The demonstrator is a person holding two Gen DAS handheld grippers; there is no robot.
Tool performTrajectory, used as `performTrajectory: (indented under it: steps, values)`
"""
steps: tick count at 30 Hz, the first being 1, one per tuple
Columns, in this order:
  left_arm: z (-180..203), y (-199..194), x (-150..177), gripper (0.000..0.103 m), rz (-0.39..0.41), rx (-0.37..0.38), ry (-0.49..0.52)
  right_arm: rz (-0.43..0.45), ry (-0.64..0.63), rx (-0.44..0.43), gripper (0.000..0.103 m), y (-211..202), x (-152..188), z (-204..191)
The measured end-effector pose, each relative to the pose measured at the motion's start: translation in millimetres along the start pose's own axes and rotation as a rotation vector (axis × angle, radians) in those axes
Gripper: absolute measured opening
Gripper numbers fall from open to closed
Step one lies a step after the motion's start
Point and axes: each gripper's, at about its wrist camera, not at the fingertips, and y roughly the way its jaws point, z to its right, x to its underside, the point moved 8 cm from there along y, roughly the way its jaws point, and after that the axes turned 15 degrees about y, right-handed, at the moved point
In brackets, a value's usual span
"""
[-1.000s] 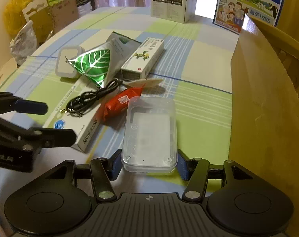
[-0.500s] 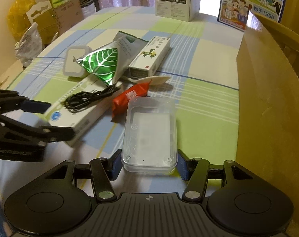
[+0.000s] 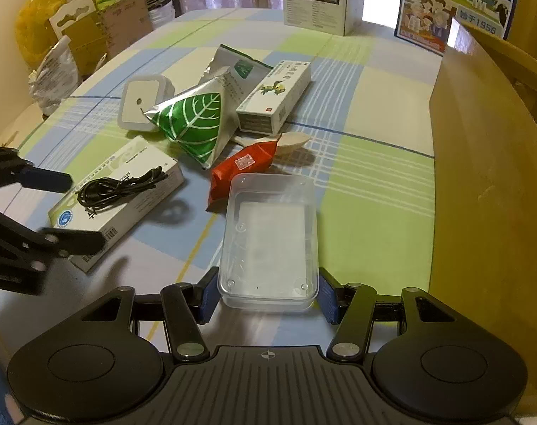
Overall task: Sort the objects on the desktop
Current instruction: 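Grasp the clear plastic container with the right tool while the left tool grasps the white Mecobalamin box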
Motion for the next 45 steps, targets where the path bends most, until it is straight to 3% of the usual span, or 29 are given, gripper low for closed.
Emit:
performTrajectory:
  steps: [6,9,16,19,23,27,30,31,40,45]
  values:
    - [3,23,-3,0.076,-0.031,-0.018,0.038,-0.001,0.002,-0.001,0.053,1,-1,1]
    - [1,26,0,0.068,-0.031,-0.015,0.014,0.003,-0.001,-0.001,0.053,1,-2,1]
    - [-1,22,-5,0.067,0.017,-0.011,-0.017,0.000,0.003,-0.004,0.054,2,-1,0]
    - [5,15,-12,0.067,0.011,-0.067,0.090,0.002,0.006,-0.007,0.054,2,-1,0]
    - [10,10,-16,0.067,-0.031,-0.232,0.290,0.006,0.017,-0.010,0.054,1,-3,2]
    - [0,6,-13,0.067,-0.048,-0.277,0.269,-0.002,0.021,-0.015,0.054,2,-2,2]
    - [-6,5,-8,0.067,-0.021,-0.162,0.115,-0.004,0.026,-0.016,0.054,2,-2,2]
    - [-7,6,-6,0.067,-0.022,-0.155,0.099,-0.004,0.029,-0.017,0.054,2,-2,2]
    - [-9,23,2,0.069,-0.038,-0.128,0.042,0.005,0.038,-0.017,0.055,4,-4,4]
    - [-14,28,-3,0.069,-0.020,-0.125,0.020,0.013,0.045,-0.015,0.062,5,-6,6]
